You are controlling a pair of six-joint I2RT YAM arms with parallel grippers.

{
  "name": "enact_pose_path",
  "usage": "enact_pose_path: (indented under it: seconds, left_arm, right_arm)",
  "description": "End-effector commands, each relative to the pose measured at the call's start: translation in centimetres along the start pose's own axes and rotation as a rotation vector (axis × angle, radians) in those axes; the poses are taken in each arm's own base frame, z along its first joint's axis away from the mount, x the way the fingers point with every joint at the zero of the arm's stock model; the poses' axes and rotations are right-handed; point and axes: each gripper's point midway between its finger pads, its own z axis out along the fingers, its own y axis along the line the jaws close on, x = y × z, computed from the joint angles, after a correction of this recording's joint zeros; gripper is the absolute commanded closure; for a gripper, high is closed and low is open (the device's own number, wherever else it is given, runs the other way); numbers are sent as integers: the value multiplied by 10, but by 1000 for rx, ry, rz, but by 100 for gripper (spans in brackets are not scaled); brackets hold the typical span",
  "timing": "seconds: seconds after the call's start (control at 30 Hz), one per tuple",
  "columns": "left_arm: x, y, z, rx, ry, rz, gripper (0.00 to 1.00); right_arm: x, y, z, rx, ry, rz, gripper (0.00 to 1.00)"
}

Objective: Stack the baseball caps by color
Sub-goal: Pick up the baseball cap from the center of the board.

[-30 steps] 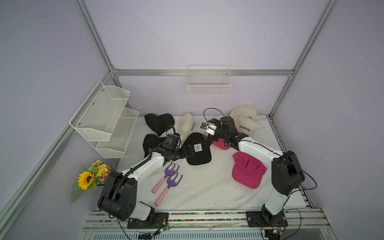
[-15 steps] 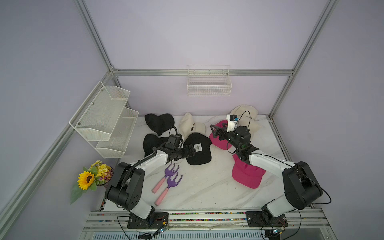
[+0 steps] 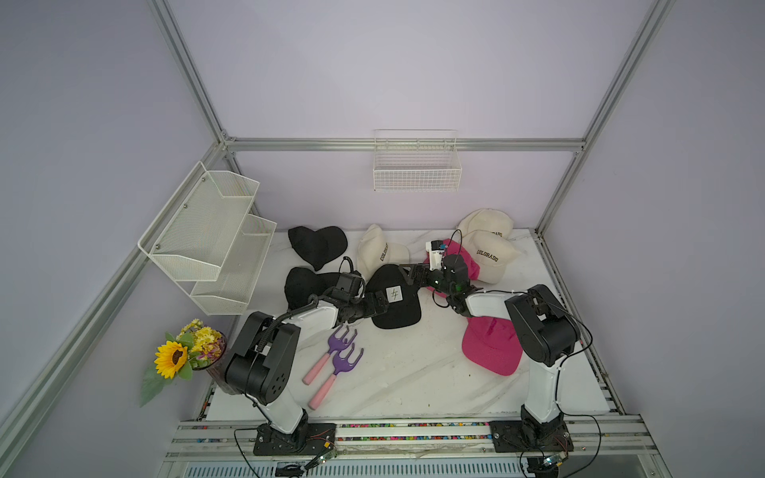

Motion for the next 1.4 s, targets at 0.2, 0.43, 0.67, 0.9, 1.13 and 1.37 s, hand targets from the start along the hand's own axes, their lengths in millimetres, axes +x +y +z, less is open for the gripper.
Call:
enact_pose_path:
  seconds: [0.2,0.43,0.67,0.9,1.13,1.37]
  left_arm:
    - [-10,-1,16,19,-13,82,0]
    - [-7,-1,23,20,15,128,0]
    - [7,-28,27,152,77,159,0]
    - [30,-45,24,208,141,150,0]
    - [23,-50,8,195,98,119,0]
    - [-16,-22,-33,-28,-106,48,0]
  right_arm:
    - [34,9,8,-103,101,-3,3]
    - [58,6,8,-89,176,-2,3]
    - [72,24,-16,-115,191,88,3]
    - [59,29,-47,-60,108,174,3]
    - [37,17,-50,45,31,120,3]
    - [-16,10,-70,162,-159,78,3]
